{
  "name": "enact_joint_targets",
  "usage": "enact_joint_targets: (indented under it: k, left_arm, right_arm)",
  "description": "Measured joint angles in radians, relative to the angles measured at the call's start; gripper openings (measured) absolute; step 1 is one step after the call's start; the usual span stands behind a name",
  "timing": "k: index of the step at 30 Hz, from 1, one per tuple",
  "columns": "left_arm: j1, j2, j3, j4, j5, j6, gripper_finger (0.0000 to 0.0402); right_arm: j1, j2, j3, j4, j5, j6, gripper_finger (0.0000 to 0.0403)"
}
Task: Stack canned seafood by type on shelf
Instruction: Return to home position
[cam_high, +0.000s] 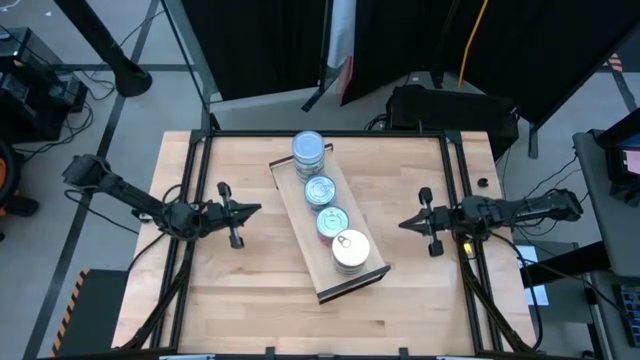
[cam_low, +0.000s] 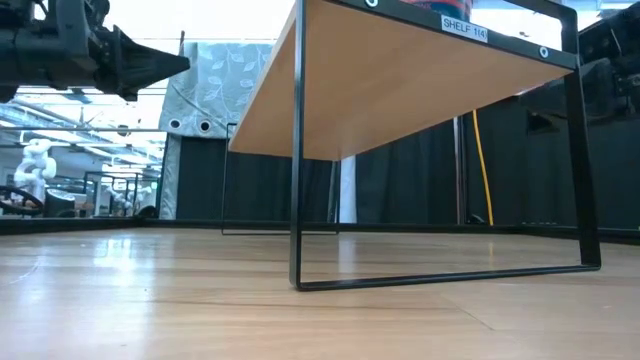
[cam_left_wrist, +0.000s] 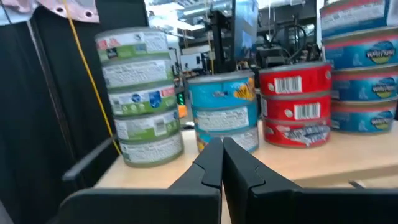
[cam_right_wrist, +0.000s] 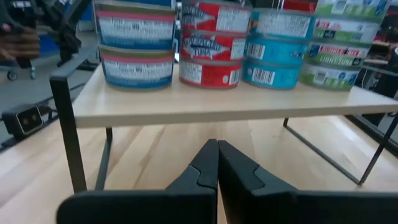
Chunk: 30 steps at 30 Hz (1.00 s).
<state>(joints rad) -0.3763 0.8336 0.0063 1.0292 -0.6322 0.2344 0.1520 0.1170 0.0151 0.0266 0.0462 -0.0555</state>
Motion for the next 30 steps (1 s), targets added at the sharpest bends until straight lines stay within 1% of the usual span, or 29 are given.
enact_joint_targets:
  k: [3, 8, 11, 17, 22, 25, 28, 30]
  left_arm:
    - [0.004, -0.039, 0.0, -0.05, 0.014, 0.006, 0.0002]
    - [0.004, -0.1, 0.0, -0.184, 0.036, -0.039, 0.0002]
    - [0.004, -0.132, 0.0, -0.206, 0.096, -0.036, 0.0002]
    - [0.05, -0.203, -0.001, -0.279, 0.143, -0.014, 0.0002]
    - [0.116, -0.297, -0.001, -0.324, 0.26, 0.011, 0.0002]
    - [0.163, -0.373, -0.001, -0.402, 0.277, 0.01, 0.0002]
    - [0.2, -0.454, -0.001, -0.479, 0.364, -0.016, 0.0002]
    - [0.214, -0.507, -0.001, -0.549, 0.391, -0.04, 0.0002]
  right_arm:
    - [0.0, -0.028, 0.0, 0.0, 0.0, 0.004, 0.0]
    - [0.0, -0.046, 0.0, -0.007, -0.024, 0.003, 0.0]
    - [0.0, -0.049, 0.0, -0.008, -0.029, 0.003, 0.0]
    - [0.0, -0.049, 0.0, -0.011, -0.046, 0.01, 0.0]
    - [0.0, -0.049, 0.0, -0.011, -0.047, 0.015, 0.0]
    - [0.0, -0.049, 0.0, -0.011, -0.047, 0.018, 0.0]
    - [0.0, -0.049, 0.0, -0.012, -0.048, 0.026, 0.0]
    - [0.0, -0.049, 0.0, -0.012, -0.048, 0.03, 0.0]
